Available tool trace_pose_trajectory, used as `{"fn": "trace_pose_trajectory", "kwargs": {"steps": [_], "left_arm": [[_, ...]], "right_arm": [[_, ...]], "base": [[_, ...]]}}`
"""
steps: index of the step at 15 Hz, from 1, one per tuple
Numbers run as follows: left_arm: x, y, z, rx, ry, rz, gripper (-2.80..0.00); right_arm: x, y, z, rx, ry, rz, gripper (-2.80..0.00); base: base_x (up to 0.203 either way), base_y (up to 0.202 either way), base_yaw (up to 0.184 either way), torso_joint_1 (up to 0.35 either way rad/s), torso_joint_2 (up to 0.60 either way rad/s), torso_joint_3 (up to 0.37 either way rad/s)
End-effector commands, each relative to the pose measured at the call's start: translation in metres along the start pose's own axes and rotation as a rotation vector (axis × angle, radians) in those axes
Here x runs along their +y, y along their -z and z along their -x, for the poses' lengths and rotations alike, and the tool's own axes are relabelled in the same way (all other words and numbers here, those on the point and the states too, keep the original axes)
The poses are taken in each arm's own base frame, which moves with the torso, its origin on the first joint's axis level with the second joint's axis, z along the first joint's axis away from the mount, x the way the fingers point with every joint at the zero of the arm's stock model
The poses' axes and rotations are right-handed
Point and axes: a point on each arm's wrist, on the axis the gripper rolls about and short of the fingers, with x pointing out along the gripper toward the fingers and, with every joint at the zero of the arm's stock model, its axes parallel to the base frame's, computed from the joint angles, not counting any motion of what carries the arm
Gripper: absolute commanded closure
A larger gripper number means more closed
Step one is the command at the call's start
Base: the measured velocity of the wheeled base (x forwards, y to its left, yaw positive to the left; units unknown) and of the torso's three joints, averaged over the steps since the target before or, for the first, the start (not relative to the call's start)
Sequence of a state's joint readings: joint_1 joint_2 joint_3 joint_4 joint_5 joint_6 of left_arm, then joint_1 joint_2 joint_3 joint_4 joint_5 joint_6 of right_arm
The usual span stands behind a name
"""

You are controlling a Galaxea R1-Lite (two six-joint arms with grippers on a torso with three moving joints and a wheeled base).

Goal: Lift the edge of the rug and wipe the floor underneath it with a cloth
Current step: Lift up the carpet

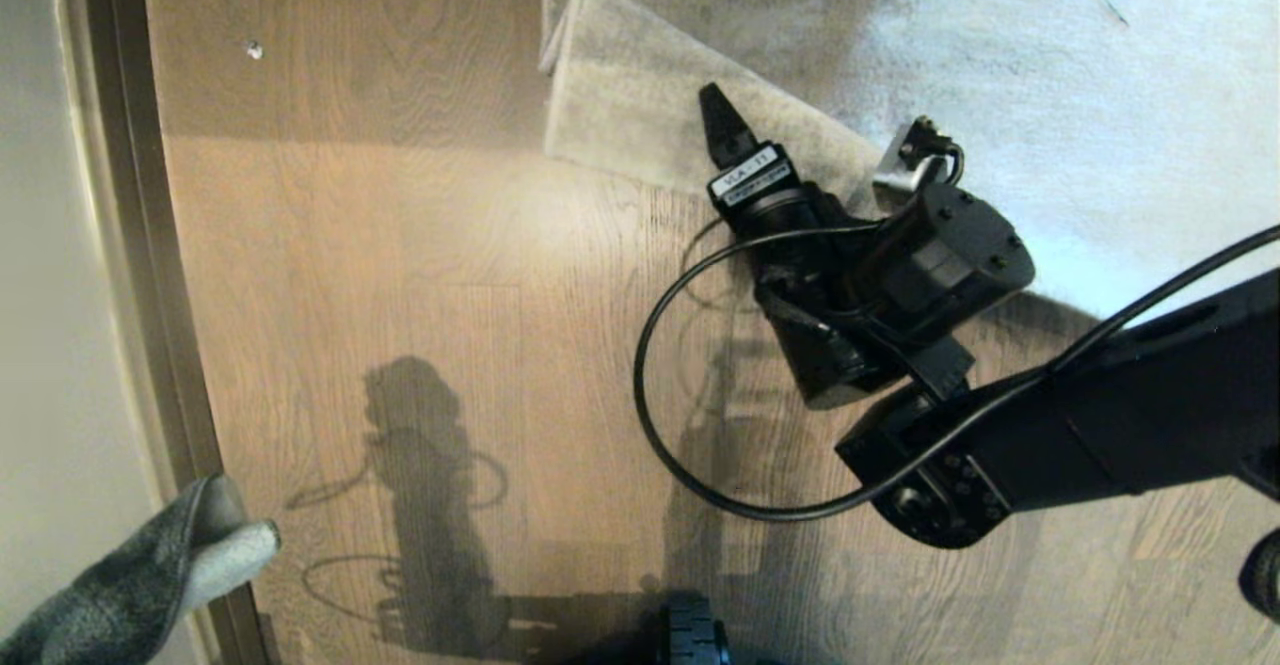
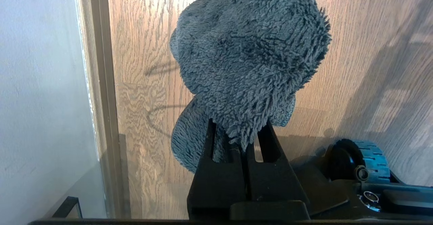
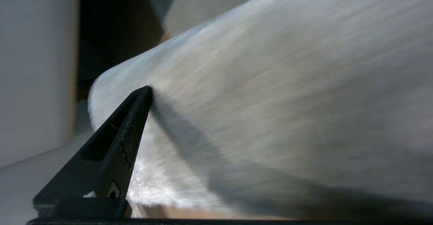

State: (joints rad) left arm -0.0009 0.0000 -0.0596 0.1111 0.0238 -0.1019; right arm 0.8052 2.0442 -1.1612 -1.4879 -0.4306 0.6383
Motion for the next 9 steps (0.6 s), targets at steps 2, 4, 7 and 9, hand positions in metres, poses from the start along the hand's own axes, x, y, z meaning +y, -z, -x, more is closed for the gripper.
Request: {"fn": "trace_pose_trajectory", "kwargs": {"steps": [2, 4, 7, 9], "left_arm": [[0.0, 0.0, 0.0, 0.001, 0.0, 0.001, 0.0], [0.0, 0.0, 0.0, 0.001, 0.0, 0.002, 0.0], [0.0, 0.0, 0.0, 0.001, 0.001, 0.001, 0.0], [0.0, 0.0, 0.0, 0.001, 0.0, 0.001, 0.0]], "right_arm": [[0.001, 0.017, 0.004, 0.022, -0.008, -0.015, -2.8], [-0.005, 0.024, 0.006, 0.028, -0.005, -0.012, -2.8], [-0.01, 0.029, 0.007, 0.038, 0.0, -0.016, -2.8], [-0.013, 0.033, 0.007, 0.047, 0.003, -0.02, -2.8]], "base": [[0.0, 0.0, 0.0, 0.0, 0.0, 0.0], [0.0, 0.0, 0.0, 0.0, 0.0, 0.0], [0.0, 0.0, 0.0, 0.0, 0.0, 0.0], [0.0, 0.0, 0.0, 0.0, 0.0, 0.0]]}}
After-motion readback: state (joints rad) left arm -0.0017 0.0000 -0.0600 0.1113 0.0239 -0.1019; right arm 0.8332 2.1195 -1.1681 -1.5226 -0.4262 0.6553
